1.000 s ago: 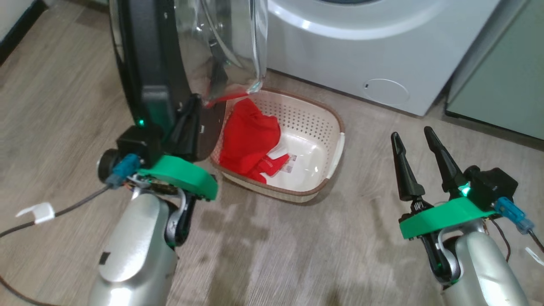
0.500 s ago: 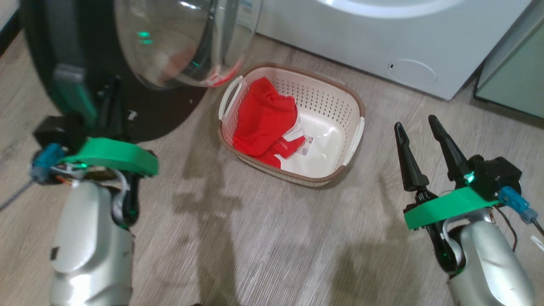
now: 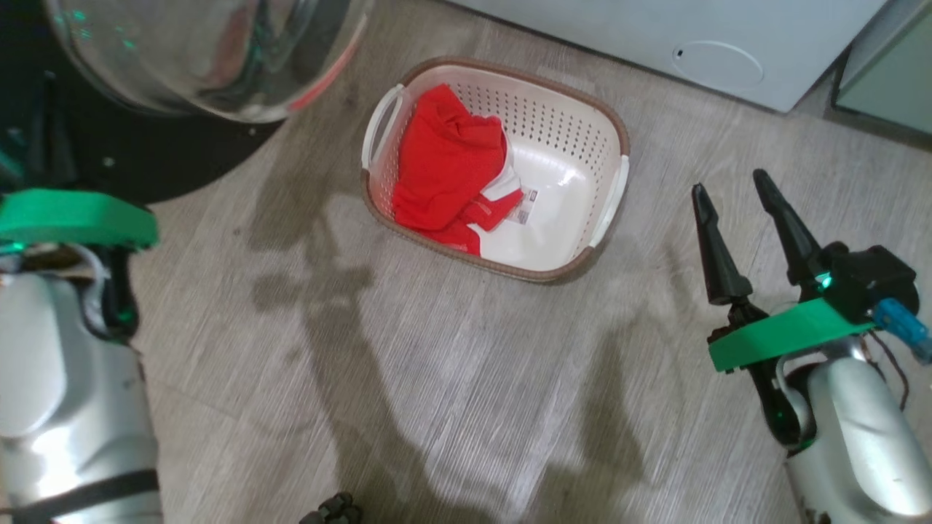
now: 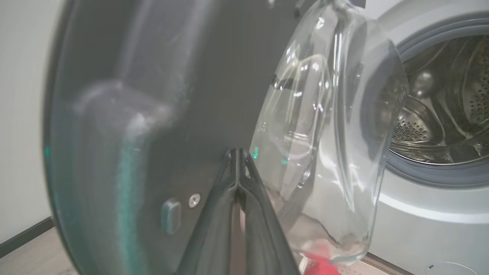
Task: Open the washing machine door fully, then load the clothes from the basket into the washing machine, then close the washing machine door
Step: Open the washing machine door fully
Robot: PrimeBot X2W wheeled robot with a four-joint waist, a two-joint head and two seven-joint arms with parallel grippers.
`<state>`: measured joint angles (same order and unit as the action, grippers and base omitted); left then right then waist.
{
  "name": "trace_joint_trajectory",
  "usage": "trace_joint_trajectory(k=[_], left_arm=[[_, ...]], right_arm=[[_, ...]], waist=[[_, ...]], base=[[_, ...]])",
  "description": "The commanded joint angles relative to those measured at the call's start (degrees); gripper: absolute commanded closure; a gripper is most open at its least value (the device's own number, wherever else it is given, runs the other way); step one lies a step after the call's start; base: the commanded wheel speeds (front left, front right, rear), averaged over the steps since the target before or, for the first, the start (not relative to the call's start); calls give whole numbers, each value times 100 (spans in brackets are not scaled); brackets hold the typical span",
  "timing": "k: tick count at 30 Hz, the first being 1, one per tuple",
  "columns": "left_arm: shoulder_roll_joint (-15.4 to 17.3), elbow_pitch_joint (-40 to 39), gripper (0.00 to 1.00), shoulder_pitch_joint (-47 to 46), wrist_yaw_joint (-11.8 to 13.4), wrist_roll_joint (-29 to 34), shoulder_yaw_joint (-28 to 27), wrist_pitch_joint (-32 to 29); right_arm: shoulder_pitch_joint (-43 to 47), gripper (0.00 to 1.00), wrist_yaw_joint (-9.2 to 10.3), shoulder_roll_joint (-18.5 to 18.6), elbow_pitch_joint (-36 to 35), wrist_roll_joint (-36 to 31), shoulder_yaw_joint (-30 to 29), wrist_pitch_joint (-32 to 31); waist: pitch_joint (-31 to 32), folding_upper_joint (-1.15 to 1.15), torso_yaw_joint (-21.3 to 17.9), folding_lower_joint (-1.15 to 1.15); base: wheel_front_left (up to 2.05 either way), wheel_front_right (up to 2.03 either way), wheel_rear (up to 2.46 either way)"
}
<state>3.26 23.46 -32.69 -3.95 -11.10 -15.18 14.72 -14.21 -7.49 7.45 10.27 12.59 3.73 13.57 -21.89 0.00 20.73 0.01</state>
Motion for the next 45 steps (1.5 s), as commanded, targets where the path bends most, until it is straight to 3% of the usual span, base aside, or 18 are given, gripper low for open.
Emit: trace_joint_trajectory(k=[1, 12, 20, 34, 45], left_arm=[[366, -150, 100, -270, -41, 43, -330, 28], [967, 351, 100, -1003, -211, 217, -1025, 28], [1164, 627, 100, -1278, -245, 381, -1256, 28], [1036, 572, 100, -1112, -320, 572, -1214, 28], [793, 78, 100, -382, -351, 690, -432, 28]], right_arm=[[-128, 0, 0, 27, -242, -43, 96, -43], [-204, 0, 0, 112, -519, -160, 20, -251], [-196, 0, 0, 157, -670, -214, -54, -350], [-156, 0, 0, 75, -587, -199, 12, -322], [-98, 0, 0, -143, -164, 127, 99, -27]], waist=[[-109, 0, -18, -1], [-545, 0, -81, -1], [-706, 0, -92, -1], [-440, 0, -100, -1], [313, 0, -358, -1]], base=[[0, 0, 0], [0, 0, 0], [0, 0, 0], [0, 0, 0], [0, 0, 0]])
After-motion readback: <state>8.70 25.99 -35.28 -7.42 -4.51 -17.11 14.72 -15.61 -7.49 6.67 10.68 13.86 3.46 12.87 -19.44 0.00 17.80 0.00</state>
